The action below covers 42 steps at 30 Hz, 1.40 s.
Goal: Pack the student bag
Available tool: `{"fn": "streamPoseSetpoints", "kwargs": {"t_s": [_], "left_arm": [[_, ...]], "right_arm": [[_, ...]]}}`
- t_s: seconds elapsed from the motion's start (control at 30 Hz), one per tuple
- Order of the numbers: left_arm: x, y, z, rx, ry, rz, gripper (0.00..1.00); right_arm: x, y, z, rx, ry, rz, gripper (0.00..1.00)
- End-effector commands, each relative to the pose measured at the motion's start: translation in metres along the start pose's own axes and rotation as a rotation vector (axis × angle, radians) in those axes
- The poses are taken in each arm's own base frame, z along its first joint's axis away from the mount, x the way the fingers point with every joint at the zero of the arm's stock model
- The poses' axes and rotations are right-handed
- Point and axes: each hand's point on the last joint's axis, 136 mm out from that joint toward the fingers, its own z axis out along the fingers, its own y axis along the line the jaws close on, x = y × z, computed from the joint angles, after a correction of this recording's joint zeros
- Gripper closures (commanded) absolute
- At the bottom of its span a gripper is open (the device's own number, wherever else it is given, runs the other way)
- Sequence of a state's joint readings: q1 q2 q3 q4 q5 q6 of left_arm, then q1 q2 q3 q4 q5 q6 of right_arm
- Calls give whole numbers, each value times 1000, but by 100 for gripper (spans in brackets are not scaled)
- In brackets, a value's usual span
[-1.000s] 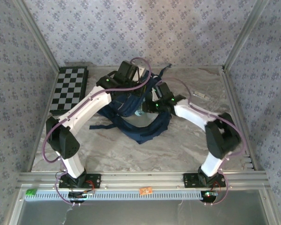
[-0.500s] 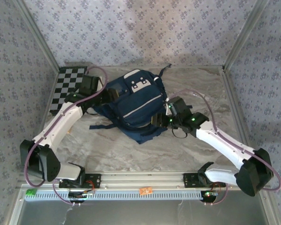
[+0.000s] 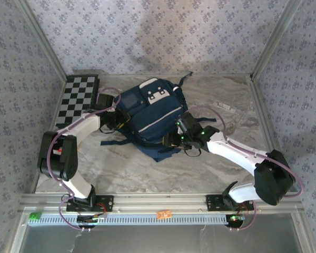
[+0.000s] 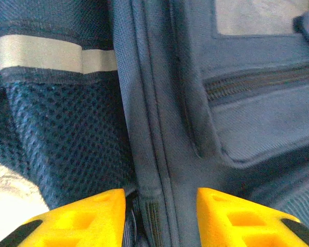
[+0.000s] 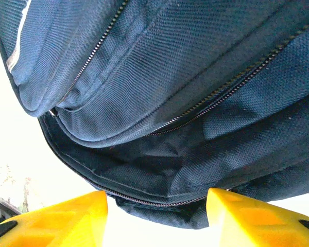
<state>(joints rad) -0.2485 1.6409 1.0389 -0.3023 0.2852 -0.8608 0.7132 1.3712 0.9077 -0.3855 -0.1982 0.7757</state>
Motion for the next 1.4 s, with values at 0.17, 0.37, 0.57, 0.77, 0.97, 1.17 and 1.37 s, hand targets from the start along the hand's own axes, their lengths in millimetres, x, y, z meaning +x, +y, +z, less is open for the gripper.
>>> {"fn": "streamPoseSetpoints", "kwargs": {"t_s": [0.17,0.37,0.57,0.77,0.97,1.17,1.37], "left_arm": [[-8,-17,25,57,18,-44,66],[-8,-20,31,57,20,-64,94],[10,-28,13,85,22,-91,100],[50,-39,3,116,52,-149,100],[59,-57,-1,142,24,-179,100],[67,-79,-5,177,19,-183,100],[72,-79,-9,166,4,-205,100]], "right_arm": [[-16,10,4,-13,-27,18,46],[-37,-1,15,13,-49,38,46],[-77,-16,18,48,-102,16,45],[-127,-51,16,97,-139,26,42],[-123,-51,-15,165,-131,-10,33],[-65,-44,-44,261,-89,8,25],[-19,-24,-46,326,-63,-30,26]]}}
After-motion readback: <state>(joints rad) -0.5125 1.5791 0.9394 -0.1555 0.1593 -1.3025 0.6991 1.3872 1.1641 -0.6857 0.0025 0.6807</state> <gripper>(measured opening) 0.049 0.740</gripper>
